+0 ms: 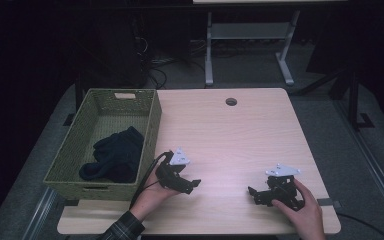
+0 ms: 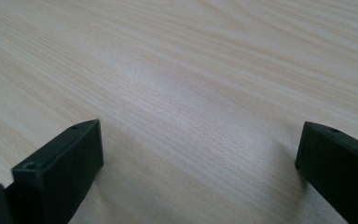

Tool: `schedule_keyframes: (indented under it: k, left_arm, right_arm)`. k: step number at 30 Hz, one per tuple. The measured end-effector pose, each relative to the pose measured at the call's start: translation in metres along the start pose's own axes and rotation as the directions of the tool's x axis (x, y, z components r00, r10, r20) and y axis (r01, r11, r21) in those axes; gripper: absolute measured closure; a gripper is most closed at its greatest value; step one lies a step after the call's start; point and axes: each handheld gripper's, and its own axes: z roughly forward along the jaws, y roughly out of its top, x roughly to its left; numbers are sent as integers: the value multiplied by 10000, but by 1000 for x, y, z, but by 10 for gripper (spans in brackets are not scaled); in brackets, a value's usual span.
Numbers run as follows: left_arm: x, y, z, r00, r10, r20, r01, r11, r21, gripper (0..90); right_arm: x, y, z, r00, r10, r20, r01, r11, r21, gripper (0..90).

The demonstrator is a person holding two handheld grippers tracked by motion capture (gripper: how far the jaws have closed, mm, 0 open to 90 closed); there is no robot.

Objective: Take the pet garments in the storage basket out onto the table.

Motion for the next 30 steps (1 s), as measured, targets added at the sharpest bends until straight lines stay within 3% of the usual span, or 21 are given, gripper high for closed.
schedule_keyframes:
  k: [19, 30]
  left_arm:
    - [-1, 10, -10, 9999, 90, 83, -91, 9998, 187, 140]
    - [-2, 17, -19, 9999, 122, 87, -122, 9999, 17, 143]
  right_arm:
    - [0, 0, 0, 10000, 0, -3, 0, 10000, 0, 4]
    - [0, 0, 0, 10000, -2, -4, 2, 10000, 0, 4]
